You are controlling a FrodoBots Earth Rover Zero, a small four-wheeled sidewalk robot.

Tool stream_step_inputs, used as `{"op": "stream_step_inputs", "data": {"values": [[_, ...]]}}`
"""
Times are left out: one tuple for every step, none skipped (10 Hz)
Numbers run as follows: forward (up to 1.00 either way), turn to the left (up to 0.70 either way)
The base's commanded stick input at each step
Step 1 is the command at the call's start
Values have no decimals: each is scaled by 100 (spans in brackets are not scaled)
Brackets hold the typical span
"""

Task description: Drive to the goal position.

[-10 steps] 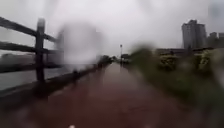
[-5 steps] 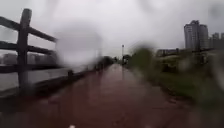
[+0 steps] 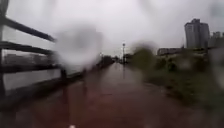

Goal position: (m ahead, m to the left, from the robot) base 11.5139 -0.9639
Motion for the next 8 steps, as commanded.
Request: {"op": "stream_step_inputs", "data": {"values": [[0,0],[0,0],[0,0],[0,0],[0,0],[0,0],[0,0],[67,0]]}}
